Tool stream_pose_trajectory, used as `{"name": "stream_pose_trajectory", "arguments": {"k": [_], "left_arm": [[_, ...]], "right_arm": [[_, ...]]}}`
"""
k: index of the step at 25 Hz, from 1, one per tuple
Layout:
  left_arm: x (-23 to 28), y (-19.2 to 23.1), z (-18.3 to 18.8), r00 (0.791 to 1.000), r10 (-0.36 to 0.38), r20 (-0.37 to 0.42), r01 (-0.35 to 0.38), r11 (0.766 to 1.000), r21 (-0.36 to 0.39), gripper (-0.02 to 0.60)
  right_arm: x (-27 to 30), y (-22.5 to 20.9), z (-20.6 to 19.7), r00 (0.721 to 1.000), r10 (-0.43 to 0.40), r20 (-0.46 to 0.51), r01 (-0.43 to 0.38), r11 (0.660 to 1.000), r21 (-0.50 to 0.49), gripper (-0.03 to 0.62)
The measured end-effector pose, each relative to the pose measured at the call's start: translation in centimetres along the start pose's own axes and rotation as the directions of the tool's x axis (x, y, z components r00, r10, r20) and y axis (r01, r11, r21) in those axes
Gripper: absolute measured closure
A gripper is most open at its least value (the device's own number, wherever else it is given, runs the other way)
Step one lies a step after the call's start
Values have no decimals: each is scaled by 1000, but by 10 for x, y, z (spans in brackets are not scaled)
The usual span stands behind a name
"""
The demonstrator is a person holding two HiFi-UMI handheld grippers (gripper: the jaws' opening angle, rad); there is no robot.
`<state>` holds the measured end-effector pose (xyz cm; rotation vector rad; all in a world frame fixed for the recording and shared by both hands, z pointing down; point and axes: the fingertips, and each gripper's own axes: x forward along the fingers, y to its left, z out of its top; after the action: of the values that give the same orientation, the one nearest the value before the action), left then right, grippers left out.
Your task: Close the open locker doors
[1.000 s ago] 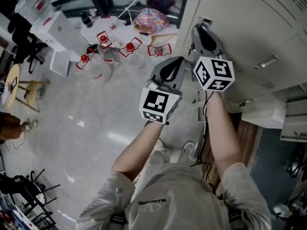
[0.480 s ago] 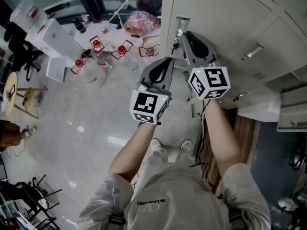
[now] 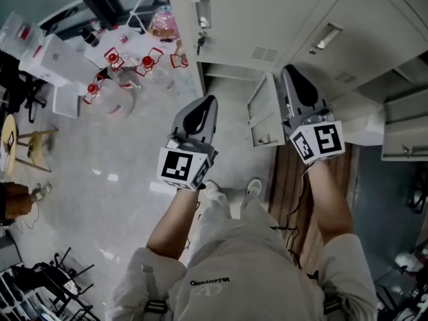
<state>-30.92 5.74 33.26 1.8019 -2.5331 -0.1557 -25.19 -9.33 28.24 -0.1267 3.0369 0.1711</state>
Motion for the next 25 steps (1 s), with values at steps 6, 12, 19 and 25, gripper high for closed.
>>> {"name": "stream_pose_trajectory", "arguments": {"k": [6,12,19,25], "left_arm": [[-3,-59,-59,993,-24,-119,21,999,-25,580],[13,-131,-119,984,-41,-171,37,999,-25,579],[8,-191,-194,977,-7,-215,5,1000,-8,579],[-11,-215,-242,964,-19,-264,21,1000,6,580]], "right_arm": [[-96,-50,-79,994,-19,-112,22,999,26,559],[-159,-65,-164,980,20,-198,2,994,108,539],[-204,-48,-240,973,97,-211,-58,981,185,541],[-223,-25,-274,972,103,-210,-54,973,224,543]]}}
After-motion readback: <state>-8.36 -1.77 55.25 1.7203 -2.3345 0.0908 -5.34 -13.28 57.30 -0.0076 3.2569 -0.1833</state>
